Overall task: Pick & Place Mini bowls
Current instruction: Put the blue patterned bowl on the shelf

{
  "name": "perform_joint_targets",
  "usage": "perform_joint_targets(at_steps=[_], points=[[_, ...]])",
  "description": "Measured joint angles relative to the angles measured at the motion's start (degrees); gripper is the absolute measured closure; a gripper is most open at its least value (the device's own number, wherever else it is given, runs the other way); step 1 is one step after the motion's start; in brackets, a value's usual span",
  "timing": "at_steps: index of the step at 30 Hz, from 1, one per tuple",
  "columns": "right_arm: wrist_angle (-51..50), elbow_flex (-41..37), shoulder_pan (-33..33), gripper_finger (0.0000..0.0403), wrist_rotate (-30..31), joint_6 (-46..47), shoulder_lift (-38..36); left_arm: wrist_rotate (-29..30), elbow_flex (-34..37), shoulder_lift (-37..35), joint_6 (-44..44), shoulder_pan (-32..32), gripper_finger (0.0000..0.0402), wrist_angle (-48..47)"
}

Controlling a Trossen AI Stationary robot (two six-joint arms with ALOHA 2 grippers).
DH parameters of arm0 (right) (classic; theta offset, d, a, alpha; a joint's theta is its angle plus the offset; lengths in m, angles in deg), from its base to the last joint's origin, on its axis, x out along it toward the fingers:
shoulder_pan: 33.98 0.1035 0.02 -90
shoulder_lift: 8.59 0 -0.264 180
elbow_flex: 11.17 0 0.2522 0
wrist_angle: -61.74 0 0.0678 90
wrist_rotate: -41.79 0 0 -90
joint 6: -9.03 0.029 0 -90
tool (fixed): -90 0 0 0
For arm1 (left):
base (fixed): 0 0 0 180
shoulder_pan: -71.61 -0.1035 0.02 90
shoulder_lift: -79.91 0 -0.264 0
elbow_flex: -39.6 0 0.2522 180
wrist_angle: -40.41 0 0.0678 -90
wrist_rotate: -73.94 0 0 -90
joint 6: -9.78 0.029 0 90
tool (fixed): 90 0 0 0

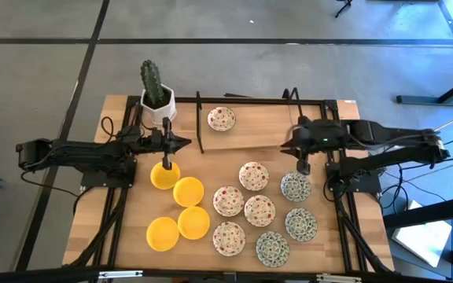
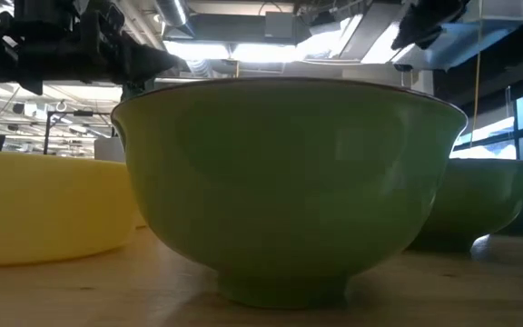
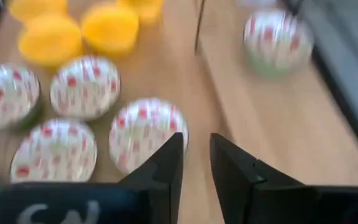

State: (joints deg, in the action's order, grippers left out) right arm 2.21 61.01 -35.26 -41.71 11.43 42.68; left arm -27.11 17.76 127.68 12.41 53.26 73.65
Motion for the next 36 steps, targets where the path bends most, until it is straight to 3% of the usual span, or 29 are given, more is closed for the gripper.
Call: perform_joint_targets(at_steps=[4, 7, 12, 16, 19, 27, 36], points=[[-12.53, 6.10, 0.01, 0.0322, 0.02, 4.20, 5.94, -0.49, 0.00, 0.00, -0.33, 0.00, 0.0396, 0.27], [-14.29, 6.34, 0.00, 0.0309, -0.02, 5.21, 9.03, -0.53, 0.00, 0.02, -0.80, 0.43, 0.0396, -1.54], [-17.16, 5.41, -0.74, 0.0239, -1.17, 5.05, 12.89, -0.55, 0.00, 0.02, 0.07, 0.66, 0.0396, -2.51], [-22.44, 5.38, -2.58, 0.0173, 3.93, 6.03, 14.17, -0.55, 0.00, 0.02, 1.64, 0.66, 0.0396, -5.61], [-23.36, 4.15, -4.27, 0.0144, -1.20, 7.53, 14.29, -0.46, 0.00, 0.02, 4.08, 0.63, 0.0396, -5.51], [-19.00, -5.37, -5.38, 0.0142, -8.50, 8.60, 14.16, -0.44, 0.00, 0.00, 5.11, 0.63, 0.0396, -3.04], [-12.93, -15.45, -6.45, 0.0146, -9.69, 6.26, 14.16, -0.50, 0.00, 0.02, 3.41, 0.63, 0.0396, -3.09]])
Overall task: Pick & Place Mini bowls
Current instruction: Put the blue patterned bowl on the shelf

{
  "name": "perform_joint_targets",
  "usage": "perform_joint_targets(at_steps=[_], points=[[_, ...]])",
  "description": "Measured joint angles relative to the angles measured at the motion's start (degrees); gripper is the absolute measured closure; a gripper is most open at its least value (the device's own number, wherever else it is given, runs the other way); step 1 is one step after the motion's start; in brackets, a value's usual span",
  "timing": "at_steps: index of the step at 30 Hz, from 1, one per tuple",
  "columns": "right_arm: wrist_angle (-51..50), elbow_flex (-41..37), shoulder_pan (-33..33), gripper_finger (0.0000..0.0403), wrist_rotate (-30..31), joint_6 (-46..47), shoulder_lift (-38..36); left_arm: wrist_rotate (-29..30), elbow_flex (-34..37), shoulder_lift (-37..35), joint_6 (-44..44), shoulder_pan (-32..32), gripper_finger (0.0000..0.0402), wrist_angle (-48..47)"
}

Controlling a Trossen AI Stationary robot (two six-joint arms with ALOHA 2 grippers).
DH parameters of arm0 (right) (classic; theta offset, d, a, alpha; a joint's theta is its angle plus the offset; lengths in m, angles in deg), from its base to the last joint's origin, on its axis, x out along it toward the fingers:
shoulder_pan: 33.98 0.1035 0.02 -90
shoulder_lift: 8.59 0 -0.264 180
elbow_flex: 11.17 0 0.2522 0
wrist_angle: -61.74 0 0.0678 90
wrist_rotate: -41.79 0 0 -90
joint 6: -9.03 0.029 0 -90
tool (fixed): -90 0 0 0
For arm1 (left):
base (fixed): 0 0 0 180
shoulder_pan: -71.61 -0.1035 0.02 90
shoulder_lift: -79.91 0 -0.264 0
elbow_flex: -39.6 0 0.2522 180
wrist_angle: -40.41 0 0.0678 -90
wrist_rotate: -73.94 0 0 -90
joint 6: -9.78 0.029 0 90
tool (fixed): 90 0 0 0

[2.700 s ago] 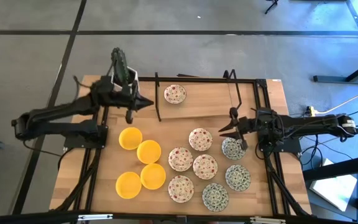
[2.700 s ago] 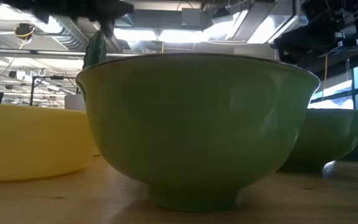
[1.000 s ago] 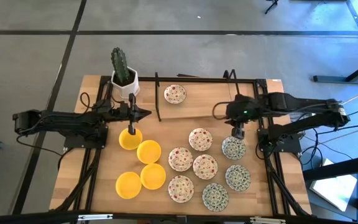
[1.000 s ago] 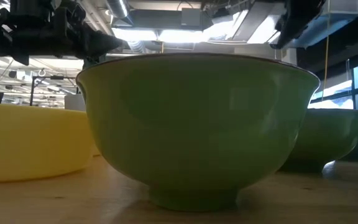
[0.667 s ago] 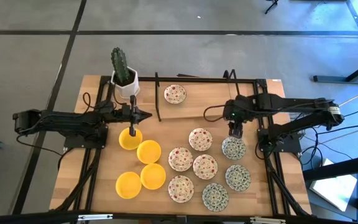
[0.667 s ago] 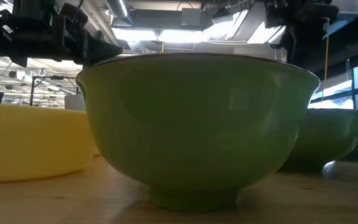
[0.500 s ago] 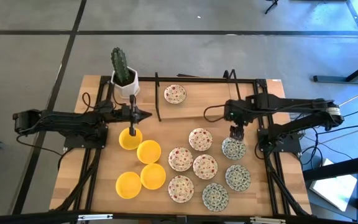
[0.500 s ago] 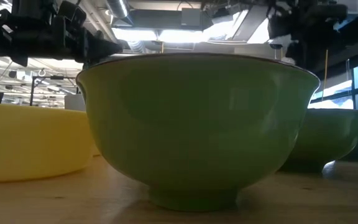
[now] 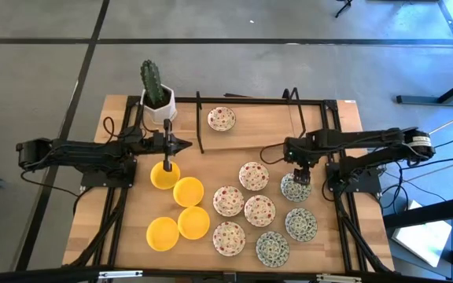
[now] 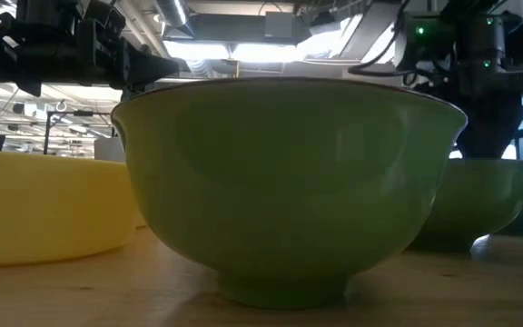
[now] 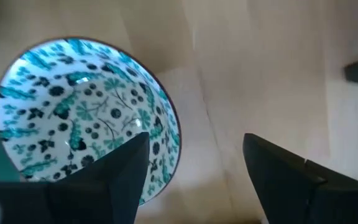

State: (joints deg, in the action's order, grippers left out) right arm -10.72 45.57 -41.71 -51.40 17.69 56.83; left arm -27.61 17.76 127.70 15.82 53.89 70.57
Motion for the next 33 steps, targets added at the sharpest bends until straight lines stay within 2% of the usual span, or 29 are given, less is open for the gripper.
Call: perform_joint_targets(at_steps=[11, 21, 27, 33], points=[[3.43, -0.37, -0.74, 0.0146, -4.12, 3.09, 0.28, -0.04, 0.00, 0.00, -1.18, 0.00, 0.0396, 0.85], [3.25, -0.58, -0.74, 0.0146, -3.45, 3.07, 2.75, -0.13, 0.00, 0.00, -2.41, 0.02, 0.0396, 1.60], [3.97, -5.20, -0.72, 0.0146, -2.71, 4.91, 3.58, -0.12, 0.00, 0.00, -3.72, 0.01, 0.0396, 1.22], [6.14, -4.74, -0.71, 0.0146, -2.46, 7.62, 3.58, -0.11, 0.00, 0.00, -3.77, 0.00, 0.0396, 1.63]])
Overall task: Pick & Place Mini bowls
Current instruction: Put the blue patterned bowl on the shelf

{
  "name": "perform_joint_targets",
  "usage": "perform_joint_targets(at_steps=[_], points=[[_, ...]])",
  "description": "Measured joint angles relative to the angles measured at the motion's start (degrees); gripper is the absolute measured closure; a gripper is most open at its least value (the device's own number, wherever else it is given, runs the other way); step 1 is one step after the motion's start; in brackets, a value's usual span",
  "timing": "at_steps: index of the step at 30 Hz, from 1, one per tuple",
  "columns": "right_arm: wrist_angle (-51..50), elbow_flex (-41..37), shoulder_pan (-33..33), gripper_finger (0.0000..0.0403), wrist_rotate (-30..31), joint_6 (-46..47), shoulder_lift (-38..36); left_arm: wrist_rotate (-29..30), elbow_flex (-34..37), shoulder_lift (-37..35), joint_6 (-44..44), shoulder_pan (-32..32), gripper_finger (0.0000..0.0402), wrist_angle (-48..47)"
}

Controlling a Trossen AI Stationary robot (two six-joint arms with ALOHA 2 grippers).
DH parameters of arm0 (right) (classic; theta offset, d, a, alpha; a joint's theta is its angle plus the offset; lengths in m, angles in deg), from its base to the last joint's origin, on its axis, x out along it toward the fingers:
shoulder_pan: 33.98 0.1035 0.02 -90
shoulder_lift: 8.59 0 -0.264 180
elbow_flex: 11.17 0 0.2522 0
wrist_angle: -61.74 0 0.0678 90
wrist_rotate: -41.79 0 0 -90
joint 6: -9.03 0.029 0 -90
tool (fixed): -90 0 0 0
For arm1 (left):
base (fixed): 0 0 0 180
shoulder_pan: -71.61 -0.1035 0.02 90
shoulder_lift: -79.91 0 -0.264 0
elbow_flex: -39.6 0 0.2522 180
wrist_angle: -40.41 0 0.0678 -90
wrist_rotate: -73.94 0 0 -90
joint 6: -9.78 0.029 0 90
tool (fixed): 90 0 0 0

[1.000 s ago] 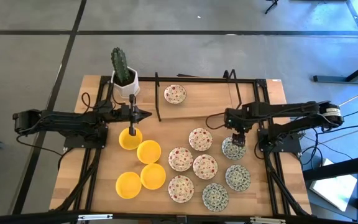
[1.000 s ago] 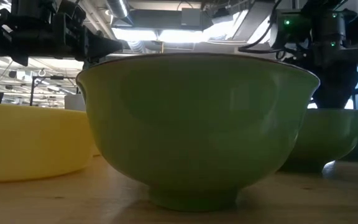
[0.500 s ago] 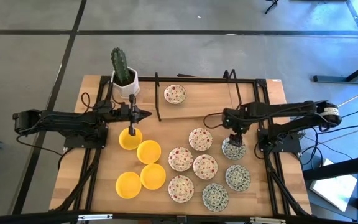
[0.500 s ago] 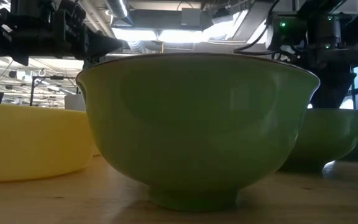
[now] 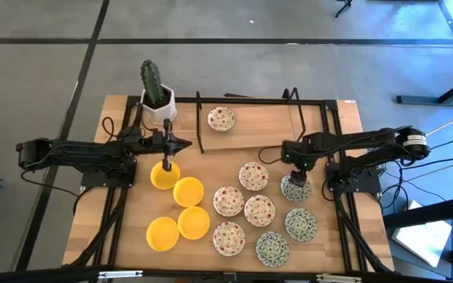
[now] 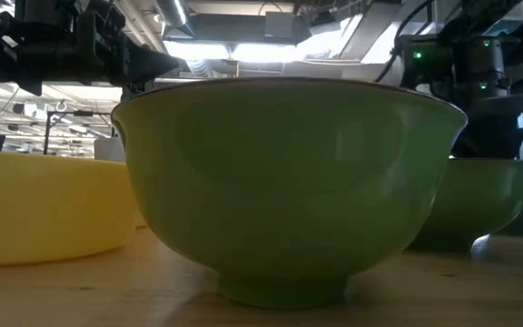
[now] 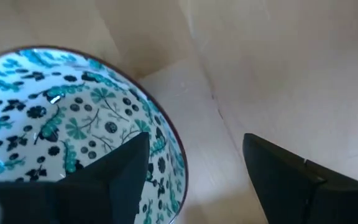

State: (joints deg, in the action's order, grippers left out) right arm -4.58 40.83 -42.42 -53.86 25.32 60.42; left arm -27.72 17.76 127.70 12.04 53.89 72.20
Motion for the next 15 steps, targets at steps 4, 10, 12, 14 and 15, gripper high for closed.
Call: perform_joint_targets(at_steps=[4, 10, 12, 14, 15], points=[[0.64, 0.00, 0.02, 0.0174, -0.09, 1.30, 0.00, 0.00, 0.00, -0.02, -0.05, 0.00, 0.0396, 0.01], [0.86, -0.91, 0.02, 0.0262, -0.16, 1.65, 0.00, 0.00, 0.00, -0.02, -1.03, 0.00, 0.0396, 0.33], [1.10, -1.39, 0.02, 0.0296, -0.14, 2.39, 0.00, 0.00, 0.00, -0.01, -1.08, 0.00, 0.0396, 0.79], [1.58, -1.89, 0.00, 0.0333, -0.11, 3.40, 0.00, 0.00, 0.00, -0.02, -1.47, 0.00, 0.0396, 0.90], [1.66, -1.99, 0.01, 0.0352, -0.19, 3.86, 0.00, 0.00, 0.00, -0.02, -1.66, 0.02, 0.0396, 0.86]])
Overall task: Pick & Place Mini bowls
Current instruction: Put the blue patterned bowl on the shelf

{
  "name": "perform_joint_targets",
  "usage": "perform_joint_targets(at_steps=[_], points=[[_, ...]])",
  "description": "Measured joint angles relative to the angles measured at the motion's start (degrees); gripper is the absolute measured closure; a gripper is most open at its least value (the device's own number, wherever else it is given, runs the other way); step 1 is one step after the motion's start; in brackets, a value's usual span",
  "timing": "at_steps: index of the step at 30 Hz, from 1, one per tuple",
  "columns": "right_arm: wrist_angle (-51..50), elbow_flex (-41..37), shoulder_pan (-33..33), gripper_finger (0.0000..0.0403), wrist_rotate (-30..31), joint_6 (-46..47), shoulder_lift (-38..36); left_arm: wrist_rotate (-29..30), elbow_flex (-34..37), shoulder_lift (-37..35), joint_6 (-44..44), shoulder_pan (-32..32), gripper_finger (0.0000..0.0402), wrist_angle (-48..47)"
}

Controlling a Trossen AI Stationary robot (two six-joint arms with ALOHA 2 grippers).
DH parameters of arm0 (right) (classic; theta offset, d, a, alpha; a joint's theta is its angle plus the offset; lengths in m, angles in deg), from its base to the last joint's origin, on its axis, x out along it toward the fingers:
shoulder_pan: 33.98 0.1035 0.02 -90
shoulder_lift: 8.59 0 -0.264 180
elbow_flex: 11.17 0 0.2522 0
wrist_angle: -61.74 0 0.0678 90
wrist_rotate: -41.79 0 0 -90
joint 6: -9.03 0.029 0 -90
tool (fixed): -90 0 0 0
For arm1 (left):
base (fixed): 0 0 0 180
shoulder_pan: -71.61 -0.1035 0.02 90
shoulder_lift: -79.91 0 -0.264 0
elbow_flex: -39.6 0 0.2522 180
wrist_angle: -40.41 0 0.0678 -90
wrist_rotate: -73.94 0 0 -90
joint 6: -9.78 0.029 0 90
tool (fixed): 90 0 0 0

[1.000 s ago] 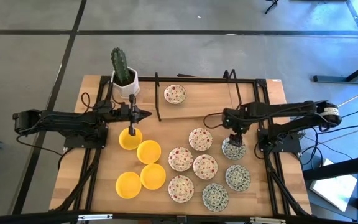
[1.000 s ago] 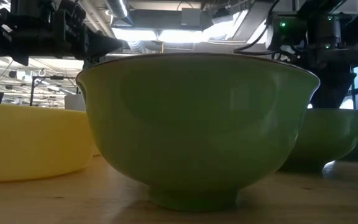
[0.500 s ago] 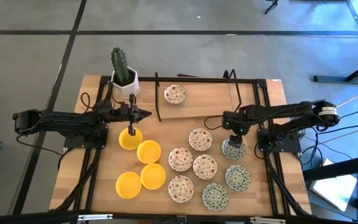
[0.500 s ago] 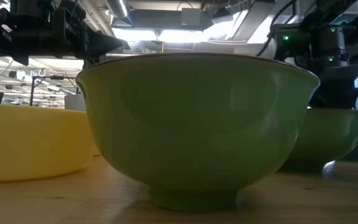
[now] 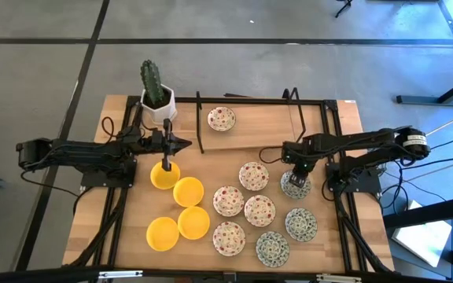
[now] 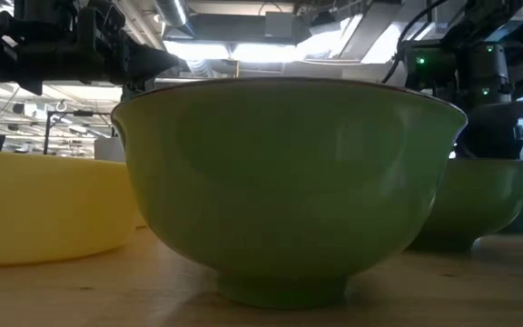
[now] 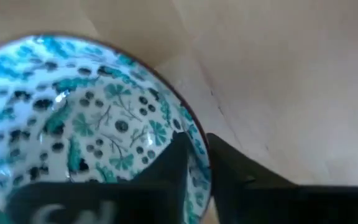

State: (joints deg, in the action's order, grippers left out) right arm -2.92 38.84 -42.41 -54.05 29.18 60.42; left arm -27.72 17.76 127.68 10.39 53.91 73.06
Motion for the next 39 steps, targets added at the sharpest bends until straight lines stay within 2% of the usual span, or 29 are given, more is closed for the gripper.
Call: perform_joint_targets(at_steps=[3, 8, 13, 20, 25, 32, 36, 39], points=[[0.94, 0.28, 0.00, 0.0387, -1.77, 1.56, -0.15, 0.00, 0.00, 0.00, -0.11, -0.01, 0.0396, 0.06], [0.83, 2.33, -0.01, 0.0381, -2.02, 3.48, -0.10, -0.27, 0.00, 0.00, -1.00, -0.01, 0.0396, 0.06], [-1.16, 7.67, -0.04, 0.0390, -0.56, 3.40, -0.44, -0.64, 0.00, 0.00, -1.97, 0.01, 0.0396, 0.13], [-8.52, 19.81, -0.02, 0.0390, 2.96, -0.61, -0.44, -1.09, 0.00, 0.00, -2.26, 0.01, 0.0396, 0.10], [-11.10, 33.06, -1.05, 0.0390, 9.62, -7.76, -0.44, -1.09, 0.00, 0.00, -1.65, 0.01, 0.0396, -0.04], [-13.12, 50.92, -11.31, 0.0390, 16.49, -15.79, 3.18, -1.07, 0.00, 0.00, -1.33, -0.02, 0.0396, 0.10], [-15.94, 57.10, -19.25, 0.0390, 15.41, -23.08, 9.76, -1.05, 0.00, 0.00, -0.42, 0.01, 0.0396, 0.10], [-16.69, 59.68, -24.19, 0.0390, 10.03, -29.45, 15.92, -1.05, 0.00, 0.00, -0.69, 0.01, 0.0396, 0.10]])
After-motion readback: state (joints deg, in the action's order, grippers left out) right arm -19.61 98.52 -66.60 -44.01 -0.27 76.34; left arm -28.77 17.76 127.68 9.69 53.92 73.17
